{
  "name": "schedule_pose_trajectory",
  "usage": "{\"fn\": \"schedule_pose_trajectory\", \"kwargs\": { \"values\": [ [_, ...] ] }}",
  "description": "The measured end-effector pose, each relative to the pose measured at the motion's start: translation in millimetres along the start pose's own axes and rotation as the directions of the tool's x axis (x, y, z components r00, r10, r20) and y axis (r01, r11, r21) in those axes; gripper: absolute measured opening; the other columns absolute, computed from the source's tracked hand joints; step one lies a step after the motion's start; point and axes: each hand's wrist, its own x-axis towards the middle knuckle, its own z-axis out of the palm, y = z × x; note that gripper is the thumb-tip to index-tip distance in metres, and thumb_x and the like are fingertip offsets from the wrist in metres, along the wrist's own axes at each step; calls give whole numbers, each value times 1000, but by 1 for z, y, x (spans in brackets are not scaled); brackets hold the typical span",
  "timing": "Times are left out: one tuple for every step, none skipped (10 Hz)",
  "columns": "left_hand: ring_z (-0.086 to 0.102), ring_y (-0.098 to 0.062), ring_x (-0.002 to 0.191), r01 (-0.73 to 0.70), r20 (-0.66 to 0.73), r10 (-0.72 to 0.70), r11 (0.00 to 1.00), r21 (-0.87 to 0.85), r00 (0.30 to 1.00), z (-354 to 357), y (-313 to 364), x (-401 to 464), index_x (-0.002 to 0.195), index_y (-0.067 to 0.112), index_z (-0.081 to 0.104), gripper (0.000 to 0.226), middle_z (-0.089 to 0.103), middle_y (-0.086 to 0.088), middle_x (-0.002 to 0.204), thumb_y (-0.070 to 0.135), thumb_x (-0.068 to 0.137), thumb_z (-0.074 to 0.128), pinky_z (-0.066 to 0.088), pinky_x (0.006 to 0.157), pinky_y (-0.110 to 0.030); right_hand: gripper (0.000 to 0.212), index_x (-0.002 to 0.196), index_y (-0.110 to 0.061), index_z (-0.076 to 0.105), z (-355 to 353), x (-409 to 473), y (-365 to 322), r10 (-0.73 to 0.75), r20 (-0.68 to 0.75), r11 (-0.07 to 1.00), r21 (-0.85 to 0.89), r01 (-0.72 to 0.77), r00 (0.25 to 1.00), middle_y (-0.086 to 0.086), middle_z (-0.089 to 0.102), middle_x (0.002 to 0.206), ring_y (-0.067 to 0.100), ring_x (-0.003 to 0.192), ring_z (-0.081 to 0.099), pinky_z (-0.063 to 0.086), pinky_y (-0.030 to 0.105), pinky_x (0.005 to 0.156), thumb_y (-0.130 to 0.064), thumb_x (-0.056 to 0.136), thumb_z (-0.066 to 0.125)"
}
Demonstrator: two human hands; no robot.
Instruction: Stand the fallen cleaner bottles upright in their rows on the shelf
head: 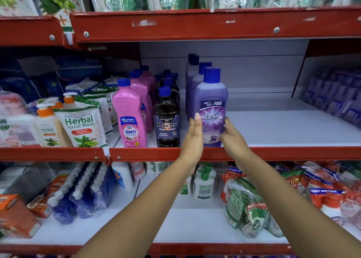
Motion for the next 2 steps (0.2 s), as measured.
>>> {"fn": "schedule_pose_trajectory", "kwargs": {
  "values": [
    [24,-17,147,-81,-61,94,979,189,994,-1,2,-4,153,19,20,74,24,0,160,57,93,41,19,120,-36,51,144,-16,38,2,-17,-15,-240,-205,945,-271,181,949,6,46,145,18,128,46,38,35,107,-13,93,44],
    [39,-19,138,-318,-213,410,876,363,887,-8,18,-15,148,15,33,59,39,-4,152,41,97,46,33,113,-38,38,131,-12,52,1,-33,-40,-641,-313,746,-469,473,701,6,55,130,17,120,49,41,37,102,-20,95,42]
  ]
}}
